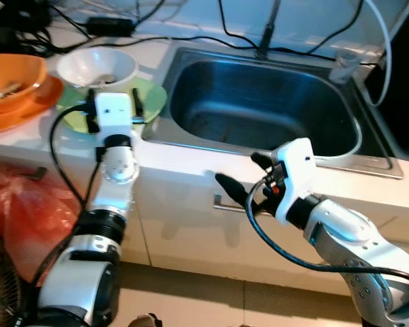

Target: Kitchen organization

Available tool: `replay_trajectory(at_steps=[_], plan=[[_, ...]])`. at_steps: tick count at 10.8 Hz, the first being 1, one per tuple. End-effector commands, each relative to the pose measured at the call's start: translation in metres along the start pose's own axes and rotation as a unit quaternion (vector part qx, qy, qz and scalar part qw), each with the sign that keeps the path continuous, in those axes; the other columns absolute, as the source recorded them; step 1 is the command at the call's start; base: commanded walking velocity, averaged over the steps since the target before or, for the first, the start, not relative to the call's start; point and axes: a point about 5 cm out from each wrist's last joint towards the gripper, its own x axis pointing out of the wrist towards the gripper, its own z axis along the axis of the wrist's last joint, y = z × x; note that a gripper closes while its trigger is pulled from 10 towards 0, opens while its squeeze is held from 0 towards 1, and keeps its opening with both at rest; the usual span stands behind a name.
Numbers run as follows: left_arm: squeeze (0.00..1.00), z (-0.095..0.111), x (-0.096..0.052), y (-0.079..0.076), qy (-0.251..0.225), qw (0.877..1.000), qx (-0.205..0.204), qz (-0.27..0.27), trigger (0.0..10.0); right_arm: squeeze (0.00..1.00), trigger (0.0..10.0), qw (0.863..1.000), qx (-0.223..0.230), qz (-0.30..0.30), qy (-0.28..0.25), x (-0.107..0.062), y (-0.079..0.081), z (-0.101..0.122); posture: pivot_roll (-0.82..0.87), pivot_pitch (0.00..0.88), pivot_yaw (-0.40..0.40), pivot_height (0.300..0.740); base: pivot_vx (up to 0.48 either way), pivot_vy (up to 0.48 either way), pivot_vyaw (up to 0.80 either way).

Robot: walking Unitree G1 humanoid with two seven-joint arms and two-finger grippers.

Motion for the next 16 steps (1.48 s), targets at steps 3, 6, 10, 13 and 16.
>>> replay_trajectory(at_steps=[3, 6, 10, 13, 16], plan=[[0.0, 0.008, 0.01, 0.004, -0.015, 1.0, 0.009, 0.017, 10.0, 0.0, 10.0, 1.0, 0.002, 0.019, -0.01, -0.006, 0.004, 0.007, -0.17, 0.127, -0.079, 0.74, 0.0, 0.0, 0.0], [0.0, 0.012, 0.017, 0.008, -0.019, 0.999, 0.008, 0.026, 10.0, 0.0, 10.0, 1.0, 0.001, 0.018, -0.01, -0.006, 0.005, 0.008, -0.18, 0.125, -0.079, 0.74, 0.0, 0.0, 0.0], [0.0, 0.015, 0.022, 0.003, -0.016, 1.0, 0.002, 0.017, 10.0, 0.0, 10.0, 1.0, -0.001, 0.013, -0.012, -0.006, 0.005, 0.009, -0.19, 0.124, -0.07, 0.74, 0.0, 0.0, 0.0], [0.0, 0.011, 0.02, 0.002, -0.01, 1.0, 0.008, 0.011, 0.0, 0.0, 10.0, 1.0, 0.0, 0.01, -0.012, -0.008, 0.006, 0.008, -0.19, 0.128, -0.071, 0.74, 0.0, 0.0, 0.0], [0.0, 0.01, 0.02, -0.001, -0.011, 1.0, 0.01, 0.005, 0.0, 0.0, 10.0, 1.0, 0.001, 0.009, -0.012, -0.006, 0.006, 0.008, -0.19, 0.13, -0.066, 0.74, 0.0, 0.0, 0.0]])
